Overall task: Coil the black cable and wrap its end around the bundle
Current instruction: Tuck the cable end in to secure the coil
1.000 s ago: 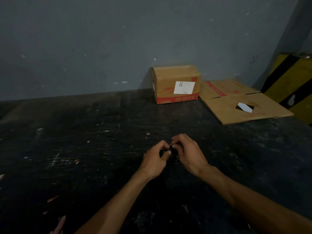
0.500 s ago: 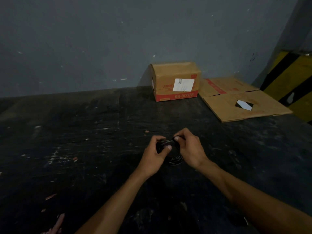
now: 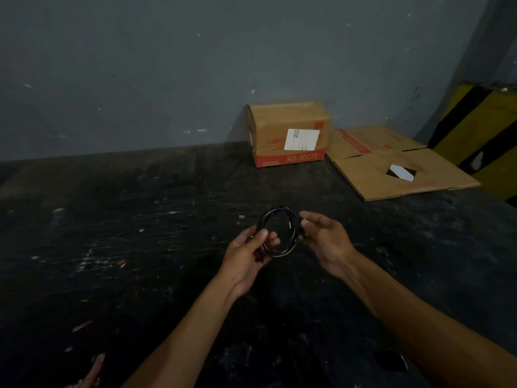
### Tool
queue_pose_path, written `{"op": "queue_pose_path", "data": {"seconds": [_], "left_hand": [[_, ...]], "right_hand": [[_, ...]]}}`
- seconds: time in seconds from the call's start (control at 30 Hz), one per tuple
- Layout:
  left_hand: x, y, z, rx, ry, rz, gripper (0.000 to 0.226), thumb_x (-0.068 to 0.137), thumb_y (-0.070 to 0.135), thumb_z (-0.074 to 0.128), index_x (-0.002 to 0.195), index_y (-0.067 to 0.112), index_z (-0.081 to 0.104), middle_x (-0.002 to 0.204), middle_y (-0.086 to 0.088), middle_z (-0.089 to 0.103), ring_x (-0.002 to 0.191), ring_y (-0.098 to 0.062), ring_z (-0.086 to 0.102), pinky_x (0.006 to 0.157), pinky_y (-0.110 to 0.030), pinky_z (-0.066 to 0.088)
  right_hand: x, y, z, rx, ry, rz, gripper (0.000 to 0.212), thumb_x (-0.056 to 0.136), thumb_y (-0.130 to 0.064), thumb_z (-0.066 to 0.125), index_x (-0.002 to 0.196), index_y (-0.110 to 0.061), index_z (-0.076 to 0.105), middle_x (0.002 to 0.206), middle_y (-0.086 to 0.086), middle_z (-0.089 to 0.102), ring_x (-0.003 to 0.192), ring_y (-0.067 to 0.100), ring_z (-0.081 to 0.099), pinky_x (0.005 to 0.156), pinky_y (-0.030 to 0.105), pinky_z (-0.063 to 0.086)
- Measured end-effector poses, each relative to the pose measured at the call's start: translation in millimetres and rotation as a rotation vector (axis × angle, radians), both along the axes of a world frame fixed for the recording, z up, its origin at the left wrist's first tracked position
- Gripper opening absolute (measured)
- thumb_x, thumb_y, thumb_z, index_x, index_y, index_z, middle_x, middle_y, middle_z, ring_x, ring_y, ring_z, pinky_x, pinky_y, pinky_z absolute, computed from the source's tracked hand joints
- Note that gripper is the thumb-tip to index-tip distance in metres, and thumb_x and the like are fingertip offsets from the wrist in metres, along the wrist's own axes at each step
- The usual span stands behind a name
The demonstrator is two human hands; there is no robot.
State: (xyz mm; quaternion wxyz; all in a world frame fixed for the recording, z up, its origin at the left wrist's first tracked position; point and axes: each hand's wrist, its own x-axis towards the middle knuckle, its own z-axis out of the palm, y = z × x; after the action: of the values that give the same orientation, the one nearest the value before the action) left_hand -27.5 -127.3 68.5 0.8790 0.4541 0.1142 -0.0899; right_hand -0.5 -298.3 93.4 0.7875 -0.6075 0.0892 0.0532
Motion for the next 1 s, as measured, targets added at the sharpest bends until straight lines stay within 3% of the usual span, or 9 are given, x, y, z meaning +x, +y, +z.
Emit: {"op": "queue_pose_path", "data": {"seconds": [0.27, 0.37, 0.47, 0.6, 0.67, 0.77, 0.87, 0.97, 1.0], "left_hand": [[8.4, 4.5, -0.2, 0.101, 0.013, 0.019, 0.004, 0.091, 0.01, 0.062, 0.093, 0.01, 0.065, 0.077, -0.006, 0.068, 0.058, -0.01, 0.06, 0.061, -0.03, 0.055], [7.8, -1.9, -3.2, 0.136, 0.005, 0.0, 0.004, 0.093, 0.007, 0.059, 0.092, 0.01, 0.063, 0.079, -0.007, 0.065, 0.062, -0.013, 0.058, 0.067, -0.031, 0.052], [7.8, -5.4, -8.0, 0.208, 0.002, -0.059, 0.009, 0.094, 0.003, 0.056, 0.1, 0.008, 0.06, 0.084, -0.01, 0.067, 0.066, -0.016, 0.06, 0.069, -0.031, 0.049], [8.5, -13.0, -18.8, 0.308, -0.006, -0.154, 0.016, 0.093, -0.001, 0.056, 0.105, 0.008, 0.06, 0.087, -0.009, 0.072, 0.066, -0.014, 0.065, 0.062, -0.023, 0.052], [9.1, -19.9, -24.3, 0.379, -0.025, -0.179, 0.017, 0.093, 0.001, 0.056, 0.108, 0.008, 0.06, 0.09, -0.009, 0.073, 0.068, -0.014, 0.066, 0.063, -0.023, 0.051], [8.9, -31.9, -29.8, 0.435, -0.051, -0.181, 0.017, 0.096, 0.003, 0.054, 0.112, 0.007, 0.057, 0.096, -0.012, 0.072, 0.068, -0.016, 0.065, 0.069, -0.028, 0.051], [7.7, -42.5, -30.9, 0.464, -0.076, -0.194, 0.017, 0.097, 0.004, 0.052, 0.114, 0.007, 0.054, 0.096, -0.015, 0.071, 0.061, -0.013, 0.066, 0.069, -0.032, 0.052], [5.9, -47.3, -30.4, 0.506, -0.091, -0.209, 0.015, 0.098, 0.006, 0.052, 0.113, 0.008, 0.053, 0.095, -0.014, 0.07, 0.057, -0.012, 0.065, 0.062, -0.029, 0.052], [5.2, -47.6, -30.3, 0.523, -0.097, -0.213, 0.014, 0.098, 0.007, 0.052, 0.111, 0.009, 0.054, 0.094, -0.013, 0.07, 0.057, -0.012, 0.064, 0.06, -0.027, 0.052]], "right_hand": [[-17.3, -27.4, -27.9, 0.102, 0.174, 0.219, 0.021, 0.089, 0.0, 0.06, 0.11, 0.003, 0.064, 0.095, 0.016, 0.068, 0.076, 0.019, 0.068, 0.068, 0.027, 0.057], [-22.4, -45.7, -45.1, -0.141, 0.21, 0.276, 0.016, 0.092, -0.007, 0.059, 0.105, -0.001, 0.065, 0.086, 0.013, 0.071, 0.077, 0.021, 0.068, 0.071, 0.028, 0.056], [-28.9, -74.4, -63.4, -0.555, 0.177, 0.31, 0.01, 0.091, -0.007, 0.061, 0.099, -0.006, 0.066, 0.079, 0.006, 0.067, 0.069, 0.015, 0.063, 0.06, 0.022, 0.05], [-43.7, -120.5, -80.4, -1.209, 0.142, 0.544, 0.022, 0.083, -0.021, 0.07, 0.104, -0.015, 0.067, 0.096, -0.001, 0.069, 0.088, 0.011, 0.062, 0.075, 0.021, 0.046], [-56.3, -135.2, -87.6, -1.38, 0.204, 0.663, 0.028, 0.079, -0.027, 0.072, 0.103, -0.017, 0.063, 0.102, 0.003, 0.067, 0.087, 0.012, 0.058, 0.067, 0.022, 0.043], [-74.0, -144.9, -93.6, -1.509, 0.291, 0.838, 0.043, 0.072, -0.033, 0.078, 0.108, -0.015, 0.061, 0.109, 0.006, 0.068, 0.092, 0.021, 0.064, 0.068, 0.027, 0.049], [-83.7, -146.7, -97.9, -1.528, 0.356, 0.925, 0.037, 0.073, -0.024, 0.078, 0.106, -0.015, 0.064, 0.107, 0.008, 0.07, 0.092, 0.023, 0.068, 0.064, 0.027, 0.053], [-84.6, -144.1, -103.7, -1.588, 0.342, 0.991, 0.039, 0.079, -0.018, 0.073, 0.114, -0.003, 0.064, 0.116, 0.016, 0.069, 0.105, 0.028, 0.066, 0.084, 0.035, 0.055], [-84.0, -142.9, -104.5, -1.593, 0.35, 1.013, 0.035, 0.082, -0.018, 0.07, 0.112, -0.001, 0.065, 0.115, 0.018, 0.069, 0.104, 0.029, 0.067, 0.082, 0.035, 0.054]]}}
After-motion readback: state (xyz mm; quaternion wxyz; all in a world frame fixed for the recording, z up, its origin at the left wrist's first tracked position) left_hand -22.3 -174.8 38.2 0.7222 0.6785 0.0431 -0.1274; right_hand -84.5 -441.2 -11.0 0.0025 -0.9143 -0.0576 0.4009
